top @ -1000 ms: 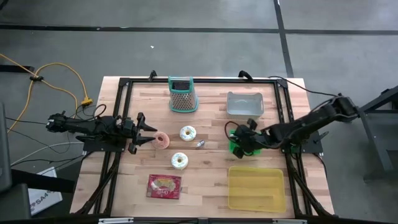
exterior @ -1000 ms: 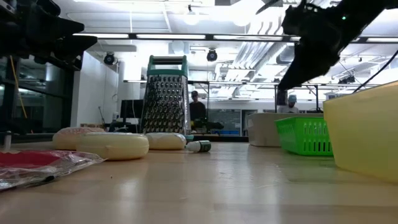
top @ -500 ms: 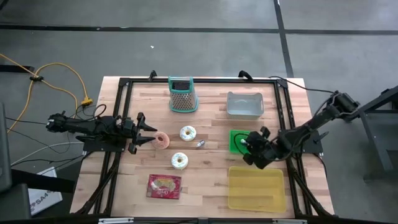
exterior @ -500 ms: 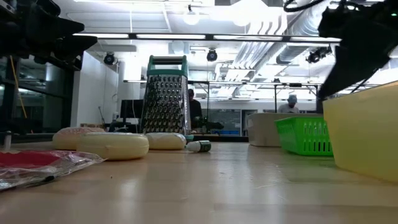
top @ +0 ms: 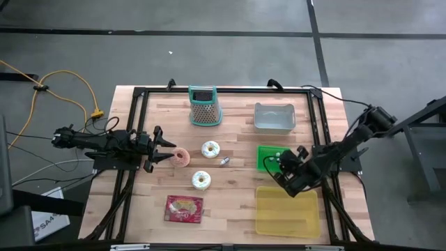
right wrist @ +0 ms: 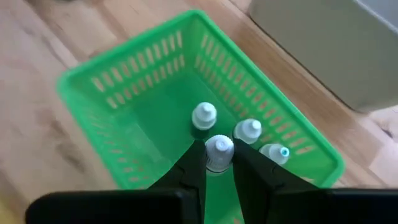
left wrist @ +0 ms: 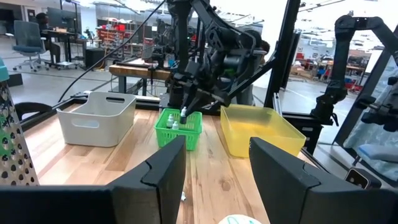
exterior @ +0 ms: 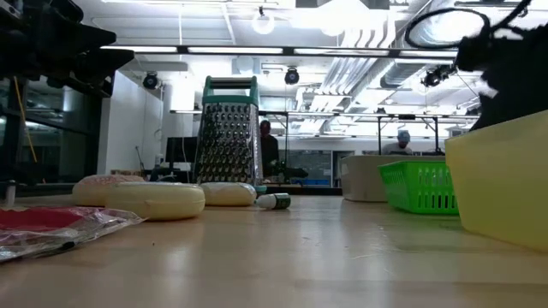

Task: Pick & Place Food Item
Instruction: Put the purple food coloring bottle into the green bin

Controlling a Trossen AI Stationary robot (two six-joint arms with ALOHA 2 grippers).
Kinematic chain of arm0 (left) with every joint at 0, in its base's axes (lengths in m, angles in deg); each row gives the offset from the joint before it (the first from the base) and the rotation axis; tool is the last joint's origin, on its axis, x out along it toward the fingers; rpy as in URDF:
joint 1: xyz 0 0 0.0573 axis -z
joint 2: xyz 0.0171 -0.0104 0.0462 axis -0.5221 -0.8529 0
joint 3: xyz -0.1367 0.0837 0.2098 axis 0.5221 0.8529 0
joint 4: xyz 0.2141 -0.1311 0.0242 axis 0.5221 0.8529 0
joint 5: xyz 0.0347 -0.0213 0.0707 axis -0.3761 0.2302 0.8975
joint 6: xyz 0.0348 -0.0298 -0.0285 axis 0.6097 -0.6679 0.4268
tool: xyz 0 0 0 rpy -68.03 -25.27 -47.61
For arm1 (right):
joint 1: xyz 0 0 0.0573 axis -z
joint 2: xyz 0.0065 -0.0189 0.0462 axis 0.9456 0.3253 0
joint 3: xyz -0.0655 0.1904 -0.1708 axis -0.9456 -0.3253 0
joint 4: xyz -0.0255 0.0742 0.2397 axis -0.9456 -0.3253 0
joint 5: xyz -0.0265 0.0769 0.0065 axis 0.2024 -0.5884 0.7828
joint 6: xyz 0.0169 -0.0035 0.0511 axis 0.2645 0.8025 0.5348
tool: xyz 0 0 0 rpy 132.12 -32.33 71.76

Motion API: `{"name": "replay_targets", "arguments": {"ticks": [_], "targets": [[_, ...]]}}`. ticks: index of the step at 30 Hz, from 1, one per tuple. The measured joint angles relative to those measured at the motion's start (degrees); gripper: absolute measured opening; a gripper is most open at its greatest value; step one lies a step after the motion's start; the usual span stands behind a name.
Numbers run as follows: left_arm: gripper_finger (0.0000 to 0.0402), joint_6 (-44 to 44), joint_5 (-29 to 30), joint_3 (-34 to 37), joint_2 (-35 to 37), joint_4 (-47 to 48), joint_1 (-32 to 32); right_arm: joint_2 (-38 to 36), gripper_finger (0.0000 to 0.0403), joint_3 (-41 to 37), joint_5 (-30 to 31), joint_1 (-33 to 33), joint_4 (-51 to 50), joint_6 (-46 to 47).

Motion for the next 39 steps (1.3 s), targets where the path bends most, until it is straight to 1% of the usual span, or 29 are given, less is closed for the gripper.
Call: {"name": "replay_targets", "arguments": {"ticks": [8, 12, 21, 39], "targets": [[0.017, 0.0, 0.01, 0.0, -0.04, 0.0, 0.01, 4.27, 0.0052, 0.0, -2.53, 1.86, 1.76, 0.38], [0.017, 0.0, -0.01, 0.0, -0.04, 0.0, 0.02, 4.45, 0.0054, 0.0, -3.4, 2.14, 2.48, 1.03], [0.017, 0.0, -0.01, 0.0, -0.04, 0.0, 0.02, 4.44, 0.0081, 0.0, -3.59, 2.14, 2.83, 1.63], [0.017, 0.0, -0.01, 0.0, -0.04, 0.01, 0.02, 4.44, 0.0084, 0.0, -3.52, 2.14, 2.91, 1.63]]}}
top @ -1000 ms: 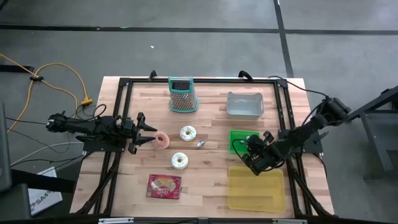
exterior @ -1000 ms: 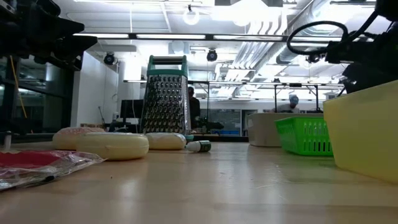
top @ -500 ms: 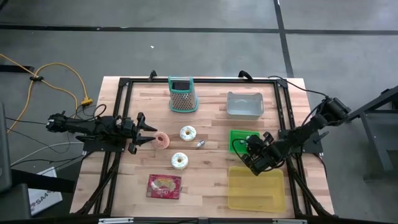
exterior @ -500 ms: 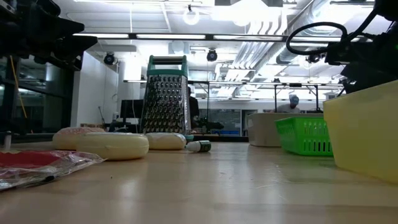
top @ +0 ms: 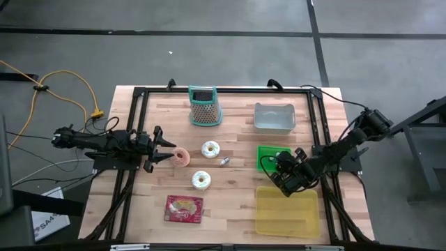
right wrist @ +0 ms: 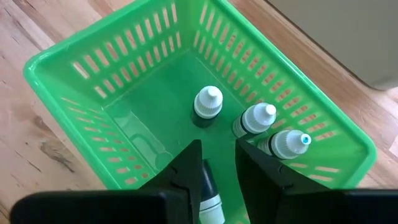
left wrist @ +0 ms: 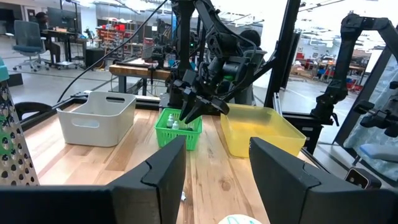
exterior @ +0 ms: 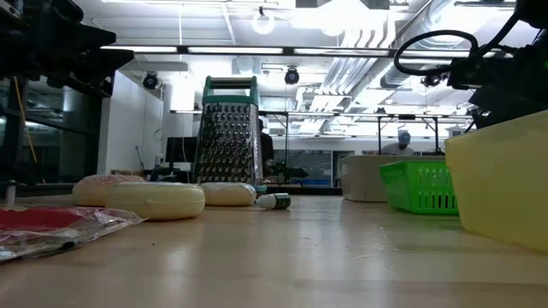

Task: Pick & Place Food Item
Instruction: Put the purple food coloring bottle into the green bin, then put the black food coloring bottle into the green bin

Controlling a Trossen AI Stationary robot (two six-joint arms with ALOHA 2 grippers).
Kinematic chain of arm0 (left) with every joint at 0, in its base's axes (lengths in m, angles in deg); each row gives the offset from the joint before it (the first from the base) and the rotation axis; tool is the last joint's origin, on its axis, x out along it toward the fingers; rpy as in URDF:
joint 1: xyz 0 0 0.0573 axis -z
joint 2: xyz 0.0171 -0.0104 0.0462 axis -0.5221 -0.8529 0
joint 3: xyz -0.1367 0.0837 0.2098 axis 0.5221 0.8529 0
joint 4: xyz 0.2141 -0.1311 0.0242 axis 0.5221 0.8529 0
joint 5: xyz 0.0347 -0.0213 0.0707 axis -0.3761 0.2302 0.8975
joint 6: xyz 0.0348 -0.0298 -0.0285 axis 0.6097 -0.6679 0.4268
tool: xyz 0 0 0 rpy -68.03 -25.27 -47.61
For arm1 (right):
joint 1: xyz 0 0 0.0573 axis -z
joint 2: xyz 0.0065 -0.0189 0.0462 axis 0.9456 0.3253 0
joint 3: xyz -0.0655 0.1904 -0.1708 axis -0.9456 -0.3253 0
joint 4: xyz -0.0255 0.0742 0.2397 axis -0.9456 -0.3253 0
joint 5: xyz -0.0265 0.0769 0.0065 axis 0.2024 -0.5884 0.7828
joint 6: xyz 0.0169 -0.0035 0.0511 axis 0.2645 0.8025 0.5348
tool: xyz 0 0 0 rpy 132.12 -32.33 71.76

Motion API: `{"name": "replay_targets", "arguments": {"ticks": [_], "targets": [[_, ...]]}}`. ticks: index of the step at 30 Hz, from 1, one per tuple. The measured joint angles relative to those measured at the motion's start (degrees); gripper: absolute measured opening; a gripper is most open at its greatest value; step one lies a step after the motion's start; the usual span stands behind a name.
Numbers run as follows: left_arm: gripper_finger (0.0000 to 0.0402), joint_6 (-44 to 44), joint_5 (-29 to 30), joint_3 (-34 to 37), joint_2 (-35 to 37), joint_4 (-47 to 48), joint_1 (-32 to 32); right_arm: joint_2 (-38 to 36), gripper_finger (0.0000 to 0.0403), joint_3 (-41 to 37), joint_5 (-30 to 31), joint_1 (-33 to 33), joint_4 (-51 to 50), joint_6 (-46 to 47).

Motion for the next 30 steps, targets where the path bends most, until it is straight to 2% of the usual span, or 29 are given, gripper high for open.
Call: {"name": "replay_targets", "arguments": {"ticks": [7, 12, 19, 25, 30], "targets": [[0.017, 0.0, 0.0, 0.0, 0.0, -0.01, -0.01, -0.24, 0.0084, 0.0, 0.83, 0.0, -0.03, 0.02], [0.017, 0.0, 0.0, 0.0, 0.0, 0.01, -0.01, -3.28, 0.0084, 0.0, 2.72, 0.01, 0.13, -1.87], [0.017, 0.0, 0.01, 0.0, 0.0, 0.01, 0.0, -10.8, 0.0084, 0.02, 4.04, 1.29, 8.48, -18.16], [0.017, 0.0, 0.02, 0.0, 0.0, 0.01, 0.0, -13.92, 0.0084, 0.04, 0.24, 4.38, 17.15, -33.68], [0.017, 0.0, 0.02, 0.0, 0.0, -0.01, -0.02, -13.49, 0.0084, 0.04, -2.87, 6.13, 20.86, -40.04]]}}
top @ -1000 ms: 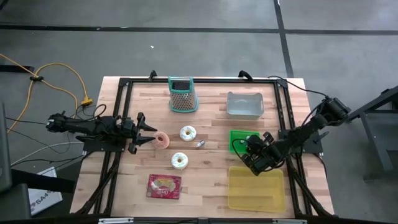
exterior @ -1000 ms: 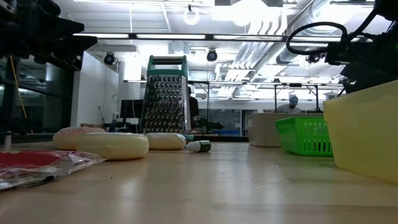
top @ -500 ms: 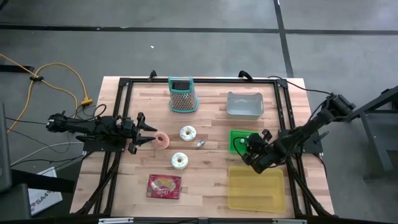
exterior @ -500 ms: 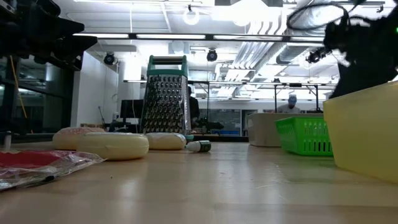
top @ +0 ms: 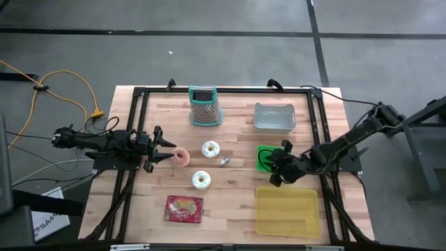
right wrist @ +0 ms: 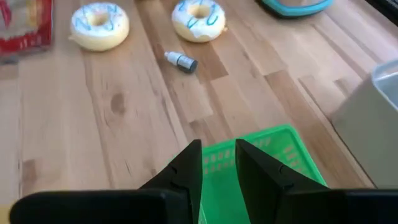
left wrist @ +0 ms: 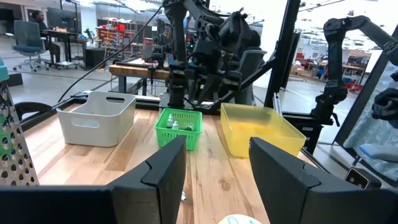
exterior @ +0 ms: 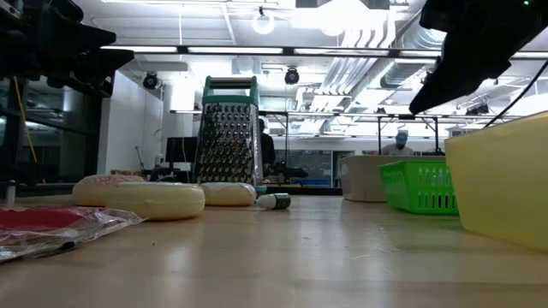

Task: Pick & Place Food Item
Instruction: Put the black food coloring bottle into the green bin

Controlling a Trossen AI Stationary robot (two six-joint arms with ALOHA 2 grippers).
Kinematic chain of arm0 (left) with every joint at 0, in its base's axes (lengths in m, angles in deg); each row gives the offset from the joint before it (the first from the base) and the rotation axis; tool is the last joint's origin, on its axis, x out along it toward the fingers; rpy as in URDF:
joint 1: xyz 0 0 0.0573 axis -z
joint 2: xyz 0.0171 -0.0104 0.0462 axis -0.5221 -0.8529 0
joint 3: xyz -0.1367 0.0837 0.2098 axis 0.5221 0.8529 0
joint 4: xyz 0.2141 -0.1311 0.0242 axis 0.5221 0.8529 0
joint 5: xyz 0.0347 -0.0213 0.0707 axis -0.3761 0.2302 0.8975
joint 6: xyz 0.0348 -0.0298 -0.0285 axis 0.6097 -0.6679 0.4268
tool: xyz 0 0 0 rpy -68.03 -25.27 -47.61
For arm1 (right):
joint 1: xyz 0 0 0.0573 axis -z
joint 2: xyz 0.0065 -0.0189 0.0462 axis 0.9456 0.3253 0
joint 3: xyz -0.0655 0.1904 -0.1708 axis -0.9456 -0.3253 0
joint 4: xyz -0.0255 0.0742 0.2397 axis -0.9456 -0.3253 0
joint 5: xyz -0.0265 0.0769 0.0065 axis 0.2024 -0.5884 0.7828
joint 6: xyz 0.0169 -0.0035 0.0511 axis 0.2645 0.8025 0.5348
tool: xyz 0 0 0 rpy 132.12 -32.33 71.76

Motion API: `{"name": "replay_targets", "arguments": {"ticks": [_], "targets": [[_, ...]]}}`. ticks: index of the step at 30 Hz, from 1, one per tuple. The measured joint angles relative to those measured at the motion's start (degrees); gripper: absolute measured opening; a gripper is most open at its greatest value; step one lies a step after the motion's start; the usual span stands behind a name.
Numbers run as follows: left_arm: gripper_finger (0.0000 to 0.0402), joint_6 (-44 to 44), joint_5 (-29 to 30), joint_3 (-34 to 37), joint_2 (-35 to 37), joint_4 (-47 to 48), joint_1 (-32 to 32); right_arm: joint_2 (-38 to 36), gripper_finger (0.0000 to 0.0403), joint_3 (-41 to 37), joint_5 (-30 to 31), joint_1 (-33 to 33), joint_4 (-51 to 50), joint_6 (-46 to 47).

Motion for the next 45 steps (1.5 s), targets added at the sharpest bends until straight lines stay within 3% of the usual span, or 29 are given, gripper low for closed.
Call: {"name": "replay_targets", "arguments": {"ticks": [4, 10, 21, 34, 45], "targets": [[0.017, 0.0, 0.01, 0.0, 0.0, 0.0, 0.0, 0.31, 0.0084, 0.0, -4.23, 2.27, 2.59, -4.17], [0.017, 0.0, -0.01, 0.0, 0.0, 0.01, -0.01, 2.42, 0.0084, 0.02, -15.71, 9.38, 9.6, -13.43], [0.017, 0.0, -0.02, 0.0, -0.01, 0.01, 0.01, 18.05, 0.0088, 12.77, -28.94, 18.08, 10.0, -32.84], [0.017, 0.0, 0.01, 0.0, 0.0, 0.02, 0.02, 31.65, 0.0169, 22.89, -30.92, 21.92, 10.9, -48.56], [0.017, 0.0, 0.01, 0.0, 0.0, 0.0, 0.0, 37.24, 0.0175, 23.28, -33.09, 22.92, 15.98, -51.22]]}}
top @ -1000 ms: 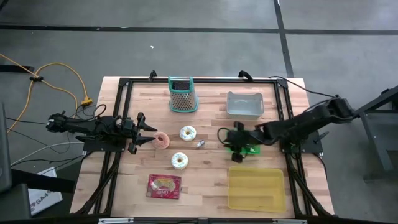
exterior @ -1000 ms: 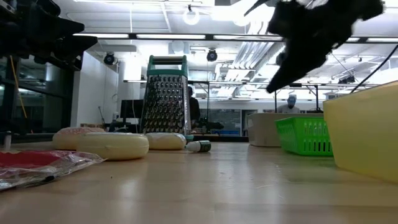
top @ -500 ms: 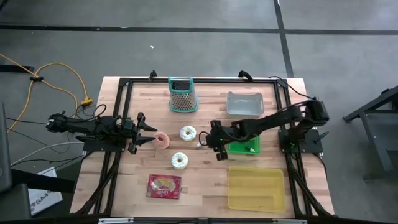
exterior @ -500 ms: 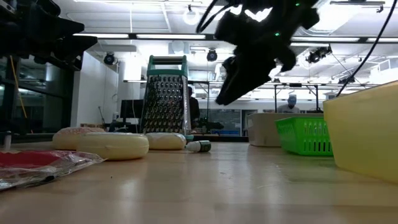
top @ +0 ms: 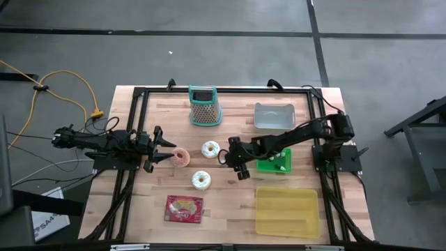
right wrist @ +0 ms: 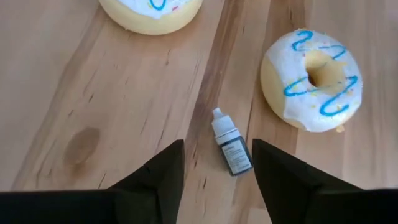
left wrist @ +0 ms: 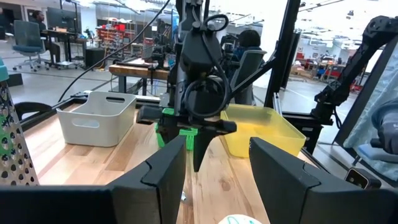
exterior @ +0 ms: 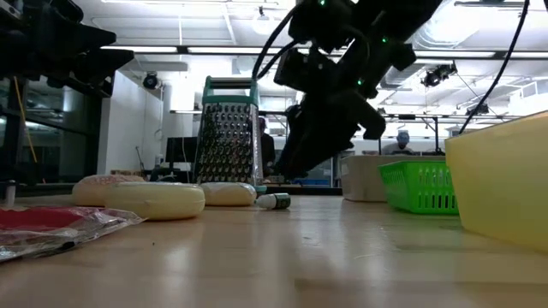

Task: Pick & Place Food Item
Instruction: Put the black food coloring bottle into the green bin

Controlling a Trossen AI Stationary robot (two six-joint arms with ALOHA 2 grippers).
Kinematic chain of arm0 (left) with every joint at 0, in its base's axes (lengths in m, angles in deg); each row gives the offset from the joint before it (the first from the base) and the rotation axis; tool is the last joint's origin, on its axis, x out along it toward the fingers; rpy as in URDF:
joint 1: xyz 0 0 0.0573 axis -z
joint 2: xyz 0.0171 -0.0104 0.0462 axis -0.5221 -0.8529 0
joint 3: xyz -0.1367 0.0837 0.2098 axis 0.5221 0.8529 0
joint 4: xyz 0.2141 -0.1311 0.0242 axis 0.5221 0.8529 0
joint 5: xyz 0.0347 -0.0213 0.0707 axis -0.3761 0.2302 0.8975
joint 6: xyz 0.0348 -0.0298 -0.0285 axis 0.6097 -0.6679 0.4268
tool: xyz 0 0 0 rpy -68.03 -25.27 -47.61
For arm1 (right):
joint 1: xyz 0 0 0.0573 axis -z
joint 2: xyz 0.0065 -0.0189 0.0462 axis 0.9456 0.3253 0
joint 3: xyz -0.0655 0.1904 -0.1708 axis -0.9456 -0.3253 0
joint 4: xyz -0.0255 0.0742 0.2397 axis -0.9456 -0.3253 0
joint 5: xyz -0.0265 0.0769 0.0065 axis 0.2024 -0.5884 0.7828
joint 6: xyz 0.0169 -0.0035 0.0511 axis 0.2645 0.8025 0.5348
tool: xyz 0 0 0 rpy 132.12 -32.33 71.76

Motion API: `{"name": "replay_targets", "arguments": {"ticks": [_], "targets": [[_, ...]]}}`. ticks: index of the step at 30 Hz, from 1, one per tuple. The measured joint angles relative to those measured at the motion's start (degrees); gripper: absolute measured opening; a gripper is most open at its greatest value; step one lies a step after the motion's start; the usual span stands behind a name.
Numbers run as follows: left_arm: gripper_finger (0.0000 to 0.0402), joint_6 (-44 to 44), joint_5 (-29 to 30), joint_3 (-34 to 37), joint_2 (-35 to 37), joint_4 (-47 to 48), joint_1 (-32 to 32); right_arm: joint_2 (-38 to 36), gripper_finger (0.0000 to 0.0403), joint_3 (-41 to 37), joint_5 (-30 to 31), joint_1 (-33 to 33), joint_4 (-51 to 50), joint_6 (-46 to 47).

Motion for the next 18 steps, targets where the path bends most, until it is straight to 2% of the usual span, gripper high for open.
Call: {"name": "replay_targets", "arguments": {"ticks": [11, 18], "targets": [[0.017, 0.0, 0.0, 0.0, 0.0, 0.0, 0.0, 3.27, 0.0174, 0.19, -0.27, 1.29, 6.39, -2.73], [0.017, 0.0, 0.0, 0.0, 0.0, 0.01, 0.0, 5.25, 0.0174, -0.14, -3.5, 2.59, 5.87, -2.87]]}}
